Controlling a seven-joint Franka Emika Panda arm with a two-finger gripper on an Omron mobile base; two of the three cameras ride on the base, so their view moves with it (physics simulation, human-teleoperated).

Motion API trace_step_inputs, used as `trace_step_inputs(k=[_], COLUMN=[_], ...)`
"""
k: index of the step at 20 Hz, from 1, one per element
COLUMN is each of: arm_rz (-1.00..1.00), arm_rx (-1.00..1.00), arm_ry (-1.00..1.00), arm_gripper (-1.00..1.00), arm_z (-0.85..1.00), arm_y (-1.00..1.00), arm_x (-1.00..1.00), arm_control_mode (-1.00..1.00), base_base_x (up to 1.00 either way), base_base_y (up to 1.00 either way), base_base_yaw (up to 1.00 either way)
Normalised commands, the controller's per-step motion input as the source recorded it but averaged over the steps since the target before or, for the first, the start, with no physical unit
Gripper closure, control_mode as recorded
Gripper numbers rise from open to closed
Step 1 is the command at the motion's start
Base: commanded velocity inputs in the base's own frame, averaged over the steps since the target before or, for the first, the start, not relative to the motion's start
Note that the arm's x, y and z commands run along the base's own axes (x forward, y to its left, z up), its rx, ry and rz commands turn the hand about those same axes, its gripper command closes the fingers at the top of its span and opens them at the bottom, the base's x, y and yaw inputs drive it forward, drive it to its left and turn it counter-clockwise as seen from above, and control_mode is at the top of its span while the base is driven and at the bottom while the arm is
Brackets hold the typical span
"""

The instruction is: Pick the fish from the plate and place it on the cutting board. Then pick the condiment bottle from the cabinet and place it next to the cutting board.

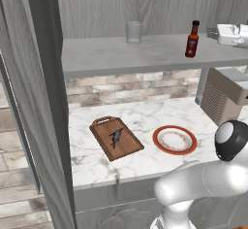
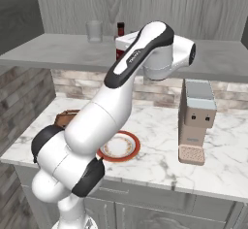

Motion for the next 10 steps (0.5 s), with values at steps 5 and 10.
trace_step_inputs(k=[5, 10], arm_rz=[0.00, 0.00], arm_rx=[0.00, 0.00], arm_ry=[0.00, 0.00], arm_gripper=[-1.00, -1.00], arm_z=[-0.01, 0.00], arm_y=[0.00, 0.00], arm_x=[0.10, 0.09], arm_control_mode=[-1.00, -1.00], base_base_x=[0.00, 0.00], base_base_y=[0.00, 0.00], base_base_yaw=[0.00, 0.00])
